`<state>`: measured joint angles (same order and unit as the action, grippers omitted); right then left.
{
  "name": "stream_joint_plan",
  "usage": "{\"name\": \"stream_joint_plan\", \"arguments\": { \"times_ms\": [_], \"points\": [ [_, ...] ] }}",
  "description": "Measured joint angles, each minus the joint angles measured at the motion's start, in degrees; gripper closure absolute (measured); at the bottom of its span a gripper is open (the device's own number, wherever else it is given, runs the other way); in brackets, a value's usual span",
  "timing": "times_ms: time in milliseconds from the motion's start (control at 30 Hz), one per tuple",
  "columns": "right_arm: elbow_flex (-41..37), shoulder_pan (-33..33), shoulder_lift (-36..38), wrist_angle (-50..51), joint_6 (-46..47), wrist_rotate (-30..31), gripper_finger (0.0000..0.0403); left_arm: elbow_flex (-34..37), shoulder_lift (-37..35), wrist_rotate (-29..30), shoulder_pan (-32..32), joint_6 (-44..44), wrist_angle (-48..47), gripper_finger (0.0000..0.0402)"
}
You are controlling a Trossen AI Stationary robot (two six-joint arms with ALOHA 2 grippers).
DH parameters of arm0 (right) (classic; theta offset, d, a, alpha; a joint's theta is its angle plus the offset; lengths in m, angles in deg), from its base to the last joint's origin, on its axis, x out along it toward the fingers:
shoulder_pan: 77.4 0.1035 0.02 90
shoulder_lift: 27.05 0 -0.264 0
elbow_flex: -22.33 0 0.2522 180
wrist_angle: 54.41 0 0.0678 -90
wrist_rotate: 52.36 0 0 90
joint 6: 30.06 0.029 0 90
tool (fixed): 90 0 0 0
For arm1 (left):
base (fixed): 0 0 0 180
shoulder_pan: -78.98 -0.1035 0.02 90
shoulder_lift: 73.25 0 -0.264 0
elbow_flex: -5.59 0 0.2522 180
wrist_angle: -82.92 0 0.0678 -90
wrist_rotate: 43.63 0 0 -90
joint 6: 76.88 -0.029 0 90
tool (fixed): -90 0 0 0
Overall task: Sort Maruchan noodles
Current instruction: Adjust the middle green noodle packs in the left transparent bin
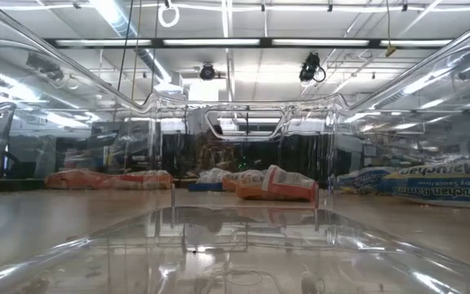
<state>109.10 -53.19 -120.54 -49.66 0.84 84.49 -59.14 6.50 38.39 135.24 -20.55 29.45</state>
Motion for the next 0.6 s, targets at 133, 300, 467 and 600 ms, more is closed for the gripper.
{"name": "stream_joint_plan", "arguments": {
  "times_ms": [133, 300, 467, 600],
  "points": [
    [0.0, -0.3, 0.0, 0.6, 0.0, -0.5, 0.0192, 0.1, 0.0, -0.5, 0.3, 0.0, 4.3, 0.0389],
    [0.0, -0.9, 0.0, 2.4, 0.0, -0.5, 0.0192, 0.1, 0.0, 0.0, 0.2, 0.1, 5.5, 0.0379],
    [0.0, -1.6, 0.0, 3.2, 0.0, -2.1, 0.0192, 0.1, 0.0, 0.1, 0.2, 1.3, 5.5, 0.0349],
    [0.0, -2.3, 0.0, 3.3, -0.6, -4.4, 0.0192, 0.1, 0.0, -0.1, 0.2, 1.5, 5.7, 0.0312]
  ]
}}
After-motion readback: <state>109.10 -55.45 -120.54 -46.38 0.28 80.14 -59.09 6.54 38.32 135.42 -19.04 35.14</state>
